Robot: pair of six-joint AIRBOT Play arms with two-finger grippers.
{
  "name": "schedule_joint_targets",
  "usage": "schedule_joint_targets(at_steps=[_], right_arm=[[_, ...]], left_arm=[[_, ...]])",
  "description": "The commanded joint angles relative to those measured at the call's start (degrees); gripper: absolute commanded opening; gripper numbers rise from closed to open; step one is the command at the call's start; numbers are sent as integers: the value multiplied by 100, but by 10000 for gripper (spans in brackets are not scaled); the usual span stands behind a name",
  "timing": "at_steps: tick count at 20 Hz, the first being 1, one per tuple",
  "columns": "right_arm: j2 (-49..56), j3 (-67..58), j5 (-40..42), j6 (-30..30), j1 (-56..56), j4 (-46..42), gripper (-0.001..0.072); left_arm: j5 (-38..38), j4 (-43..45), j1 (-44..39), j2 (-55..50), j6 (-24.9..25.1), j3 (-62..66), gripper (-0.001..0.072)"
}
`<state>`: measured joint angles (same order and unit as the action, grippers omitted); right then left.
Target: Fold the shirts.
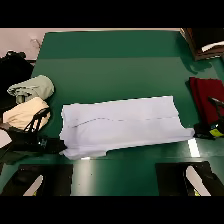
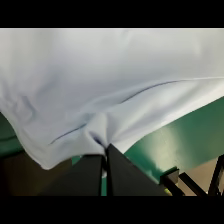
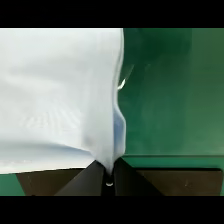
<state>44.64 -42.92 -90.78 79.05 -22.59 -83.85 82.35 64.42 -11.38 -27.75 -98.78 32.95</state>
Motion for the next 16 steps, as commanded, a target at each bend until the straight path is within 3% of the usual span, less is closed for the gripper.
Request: schedule_joint_targets(at_steps=[1, 5, 9, 12, 13, 14, 15, 16], right_arm=[[387, -560, 249, 210, 538, 17, 13], [1808, -1563, 603, 350, 1113, 33, 13], [3115, -2498, 741, 348, 1368, 269, 15], [3740, -3056, 997, 317, 1250, 789, 17], [3877, -3211, 992, 179, 1156, 1060, 79], [3993, -3355, 960, 37, 1005, 1355, 244], [4065, -3462, 885, -181, 820, 1576, 278], [4072, -3488, 785, -463, 656, 1733, 316]], left_arm=[[-678, 358, 2, -629, 350, 538, 17], [-1580, 844, 2, -2256, 765, 1532, 19], [-2271, 870, 2, -3646, 800, 2229, 21], [-2549, 874, 2, -4085, 776, 2402, 26], [-2575, 874, 2, -4087, 774, 2435, 272], [-2562, 872, 2, -4087, 728, 2492, 597], [-2459, 872, 2, -4087, 717, 2588, 660], [-2315, 863, 0, -4087, 715, 2695, 660]])
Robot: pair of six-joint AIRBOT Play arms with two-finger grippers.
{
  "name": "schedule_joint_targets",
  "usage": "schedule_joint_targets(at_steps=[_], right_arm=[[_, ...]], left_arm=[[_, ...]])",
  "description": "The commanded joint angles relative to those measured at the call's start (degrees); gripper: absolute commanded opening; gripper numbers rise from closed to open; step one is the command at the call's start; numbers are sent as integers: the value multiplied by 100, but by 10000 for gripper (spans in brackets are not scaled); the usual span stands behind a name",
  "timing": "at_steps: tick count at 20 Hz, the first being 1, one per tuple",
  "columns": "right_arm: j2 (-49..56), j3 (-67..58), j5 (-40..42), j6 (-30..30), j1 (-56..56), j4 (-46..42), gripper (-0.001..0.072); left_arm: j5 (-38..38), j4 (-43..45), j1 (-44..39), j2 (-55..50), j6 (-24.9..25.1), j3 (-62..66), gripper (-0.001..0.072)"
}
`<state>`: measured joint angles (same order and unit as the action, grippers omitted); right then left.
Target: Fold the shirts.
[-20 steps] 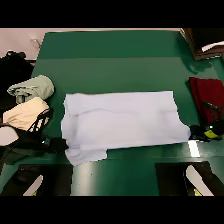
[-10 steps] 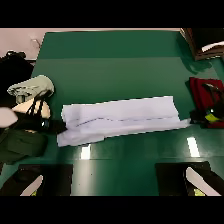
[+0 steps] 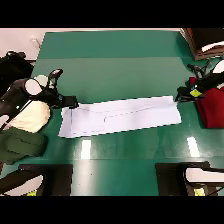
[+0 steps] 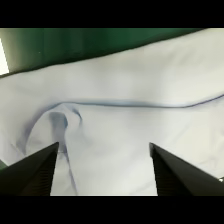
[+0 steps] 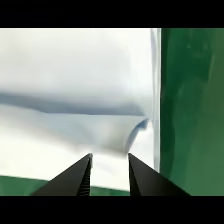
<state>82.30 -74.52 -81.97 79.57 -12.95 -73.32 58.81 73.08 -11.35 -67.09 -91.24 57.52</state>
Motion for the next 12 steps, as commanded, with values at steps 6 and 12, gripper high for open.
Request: schedule_joint_targets(at_steps=[6, 12], right_arm=[[348, 640, -146, -1163, -1790, 1513, 516], [1043, 1805, 142, -1803, -1941, 2586, 513]], left_arm=[[208, -997, -2, -155, 28, 372, 21], [-614, -1222, -964, -411, -247, 374, 20]])
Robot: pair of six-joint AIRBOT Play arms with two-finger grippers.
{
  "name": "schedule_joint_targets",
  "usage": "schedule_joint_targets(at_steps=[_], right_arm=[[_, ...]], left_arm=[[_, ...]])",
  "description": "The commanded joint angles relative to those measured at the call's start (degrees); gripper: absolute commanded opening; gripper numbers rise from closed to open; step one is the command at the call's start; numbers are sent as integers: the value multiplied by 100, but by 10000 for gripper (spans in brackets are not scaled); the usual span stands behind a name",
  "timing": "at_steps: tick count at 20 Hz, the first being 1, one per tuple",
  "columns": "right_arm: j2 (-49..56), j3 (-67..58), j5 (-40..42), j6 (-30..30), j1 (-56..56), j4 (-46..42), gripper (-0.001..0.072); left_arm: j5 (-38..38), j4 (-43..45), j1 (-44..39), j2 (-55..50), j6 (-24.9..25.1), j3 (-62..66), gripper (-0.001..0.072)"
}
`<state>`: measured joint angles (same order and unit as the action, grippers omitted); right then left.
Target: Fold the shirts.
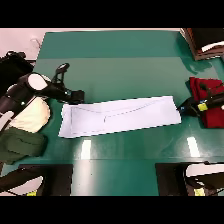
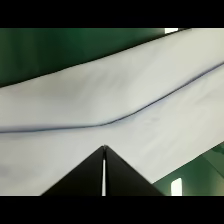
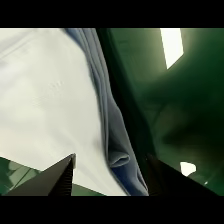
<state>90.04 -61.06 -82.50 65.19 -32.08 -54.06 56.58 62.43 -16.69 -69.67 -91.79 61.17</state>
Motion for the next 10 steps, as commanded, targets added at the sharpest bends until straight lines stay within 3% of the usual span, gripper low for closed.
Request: schedule_joint_targets(at_steps=[1, 2, 6, 10], right_arm=[[343, 544, 315, -387, 98, 813, 511], [391, 562, 393, -435, 240, 857, 491], [264, 177, 221, -595, 754, 848, 13], [-595, -627, -109, -420, 1176, 848, 14]], left_arm=[[-525, -160, -608, -262, -278, 11, 20], [-702, -197, -774, -404, -299, 15, 20], [-1102, -546, -1137, -946, -332, 192, 20], [-1108, -597, -1388, -1635, -330, 743, 20]])
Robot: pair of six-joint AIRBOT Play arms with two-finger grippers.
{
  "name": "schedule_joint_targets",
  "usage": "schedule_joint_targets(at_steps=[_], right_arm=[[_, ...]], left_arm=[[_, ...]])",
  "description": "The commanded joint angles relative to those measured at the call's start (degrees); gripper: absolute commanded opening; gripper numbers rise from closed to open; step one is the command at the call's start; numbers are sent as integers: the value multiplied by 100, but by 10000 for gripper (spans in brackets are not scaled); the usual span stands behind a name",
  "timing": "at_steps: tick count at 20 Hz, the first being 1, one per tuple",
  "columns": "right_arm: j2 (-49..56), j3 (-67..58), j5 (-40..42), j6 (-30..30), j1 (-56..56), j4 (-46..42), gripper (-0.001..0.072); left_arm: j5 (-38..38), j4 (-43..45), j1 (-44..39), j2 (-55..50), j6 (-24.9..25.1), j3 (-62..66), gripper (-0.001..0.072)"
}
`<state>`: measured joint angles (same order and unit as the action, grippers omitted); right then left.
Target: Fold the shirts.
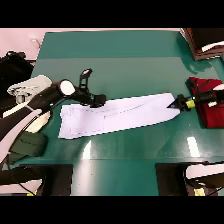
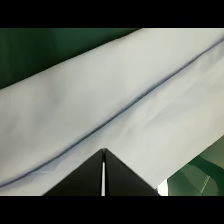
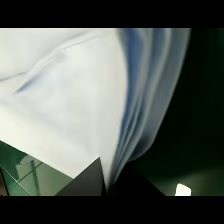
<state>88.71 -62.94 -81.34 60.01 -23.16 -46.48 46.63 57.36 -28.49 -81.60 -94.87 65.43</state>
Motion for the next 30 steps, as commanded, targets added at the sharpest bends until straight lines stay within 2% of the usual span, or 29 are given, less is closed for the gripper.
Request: schedule_joint_targets(at_steps=[1, 5, 10, 18, 22, 25, 27, 28, 29, 30], right_arm=[[-728, -673, -247, 278, 428, 92, 14], [-1543, -1556, -262, 918, 1152, 214, 14], [-1834, -2343, -203, 1462, 2188, 195, 14], [-1834, -2452, 332, 1805, 3456, 199, 14], [-1832, -2452, 654, 1805, 4050, 197, 14], [-1572, -2452, 1034, 1792, 4846, 356, 15], [-1143, -2452, 1698, 1738, 5674, 411, 16], [-883, -2455, 2026, 1438, 6067, 568, 39], [-612, -2457, 2337, 1200, 6428, 831, 172], [-337, -2459, 2601, 999, 6754, 1095, 338]], left_arm=[[-133, -90, -289, -610, -22, 459, 19], [-177, -103, -584, -1307, -22, 979, 19], [-671, -420, -800, -1650, -20, 1272, 19], [-719, -389, -785, -1694, -22, 1311, 19], [-39, 223, -90, -1152, -125, 1458, 19], [87, 750, 833, -66, -109, 1460, 19], [160, 925, 1416, 656, -107, 1460, 20], [184, 999, 1648, 955, -107, 1460, 19], [214, 1040, 1856, 1224, -107, 1458, 20], [258, 1113, 1996, 1425, -107, 1458, 20]])
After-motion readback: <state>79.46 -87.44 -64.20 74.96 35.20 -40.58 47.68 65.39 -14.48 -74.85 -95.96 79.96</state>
